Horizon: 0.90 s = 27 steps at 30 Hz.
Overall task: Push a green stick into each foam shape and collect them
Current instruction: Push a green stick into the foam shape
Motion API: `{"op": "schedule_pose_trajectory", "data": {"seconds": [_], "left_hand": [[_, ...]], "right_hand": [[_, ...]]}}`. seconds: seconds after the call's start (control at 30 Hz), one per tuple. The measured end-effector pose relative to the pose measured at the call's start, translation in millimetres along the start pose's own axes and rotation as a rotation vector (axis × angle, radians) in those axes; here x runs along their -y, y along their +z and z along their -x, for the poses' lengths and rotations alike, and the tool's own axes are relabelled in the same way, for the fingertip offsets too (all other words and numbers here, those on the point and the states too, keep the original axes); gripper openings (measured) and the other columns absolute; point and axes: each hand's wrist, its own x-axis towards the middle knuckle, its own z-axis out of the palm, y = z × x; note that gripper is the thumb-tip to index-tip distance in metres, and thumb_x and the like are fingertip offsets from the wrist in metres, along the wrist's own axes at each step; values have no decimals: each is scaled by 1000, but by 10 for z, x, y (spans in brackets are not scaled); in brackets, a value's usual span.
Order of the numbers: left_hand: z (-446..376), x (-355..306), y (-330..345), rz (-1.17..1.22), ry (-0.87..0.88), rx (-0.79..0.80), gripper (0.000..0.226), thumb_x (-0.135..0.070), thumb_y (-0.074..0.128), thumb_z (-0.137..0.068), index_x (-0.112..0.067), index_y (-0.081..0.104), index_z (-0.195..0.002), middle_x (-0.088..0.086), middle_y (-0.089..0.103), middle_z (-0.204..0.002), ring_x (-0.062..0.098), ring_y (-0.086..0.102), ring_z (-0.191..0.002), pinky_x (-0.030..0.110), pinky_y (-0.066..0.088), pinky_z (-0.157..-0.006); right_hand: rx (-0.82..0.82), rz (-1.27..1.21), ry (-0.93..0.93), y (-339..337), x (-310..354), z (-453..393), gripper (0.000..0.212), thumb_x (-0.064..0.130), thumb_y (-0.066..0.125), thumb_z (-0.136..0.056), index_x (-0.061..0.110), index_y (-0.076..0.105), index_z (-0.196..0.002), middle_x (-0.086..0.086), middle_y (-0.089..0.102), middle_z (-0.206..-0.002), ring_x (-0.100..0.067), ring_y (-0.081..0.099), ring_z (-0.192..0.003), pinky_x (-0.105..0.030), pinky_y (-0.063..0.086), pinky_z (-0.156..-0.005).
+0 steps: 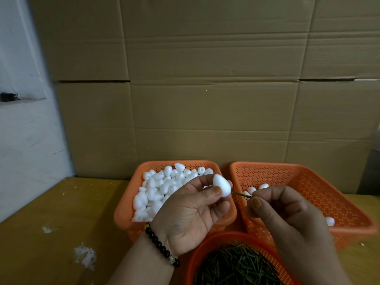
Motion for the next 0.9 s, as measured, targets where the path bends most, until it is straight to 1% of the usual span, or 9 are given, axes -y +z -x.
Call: {"op": "schedule_pose_trajectory", "data": {"seconds": [0.13, 0.2, 0.3, 0.43, 0.57, 0.7, 0.77, 0.83, 0.9], "left_hand": [[-16, 24, 1, -56, 32, -18, 23, 4, 67, -68, -8, 72, -86, 15, 63, -90, 21, 59, -79, 27, 56, -63], [-17, 32, 0, -65, 47, -20, 24, 6, 65, -67, -7, 72, -86, 15, 62, -88, 22, 61, -78, 31, 57, -66], [-7, 49, 3, -119, 83, -30, 26, 8, 65, -66, -6, 72, -87, 13, 66, -86, 22, 66, -76, 35, 58, -71], [-3, 81, 23, -274, 183, -85, 36, 9, 68, -62, -9, 66, -93, 7, 68, -88, 22, 64, -76, 32, 57, -69], [-8, 110, 24, -451, 293, -145, 44, 7, 70, -58, -12, 63, -97, 2, 68, -90, 23, 62, -82, 36, 51, -73], [-26, 156, 13, -589, 370, -187, 36, 4, 72, -57, -20, 68, -84, 1, 69, -87, 15, 64, -80, 32, 55, -69], [-33, 174, 9, -666, 402, -195, 34, 2, 73, -58, -25, 71, -78, 1, 70, -85, 13, 65, -81, 30, 56, -70], [-35, 188, 6, -723, 414, -197, 34, -1, 72, -58, -29, 72, -78, -1, 71, -84, 14, 66, -83, 32, 55, -73], [-30, 195, 13, -772, 414, -198, 35, -4, 72, -59, -32, 72, -80, -6, 70, -82, 14, 66, -84, 39, 56, -77]], "right_hand": [[6, 30, -16, 3, 2, 1, 13, 29, 63, -71, 29, 69, -82, -6, 70, -72, -25, 64, -66, -20, 51, -56], [6, 29, -20, 4, 0, -1, 13, 29, 62, -71, 29, 69, -83, -6, 70, -72, -25, 64, -66, -21, 51, -55], [9, 41, -31, 3, -9, -2, 12, 30, 62, -72, 29, 69, -82, -6, 69, -72, -27, 63, -65, -26, 52, -56], [-3, 25, -42, -3, -39, -12, 12, 29, 63, -72, 27, 69, -82, -7, 69, -72, -24, 65, -65, -15, 51, -56], [6, 27, -58, -9, -56, -20, 11, 31, 63, -72, 26, 68, -81, -7, 70, -72, -23, 64, -67, -14, 50, -58], [14, 9, -54, -3, -49, -18, 12, 32, 63, -72, 25, 68, -81, -7, 70, -72, -25, 64, -67, -14, 50, -58], [8, 18, -59, -7, -45, -23, 11, 30, 63, -72, 26, 68, -80, -7, 70, -72, -23, 64, -66, -14, 50, -57], [6, 23, -60, -11, -44, -25, 11, 30, 63, -72, 26, 68, -80, -7, 70, -72, -22, 65, -66, -16, 51, -58], [3, 25, -52, -13, -40, -23, 12, 32, 62, -72, 26, 68, -81, -8, 69, -72, -23, 65, -67, -17, 51, -58]]}}
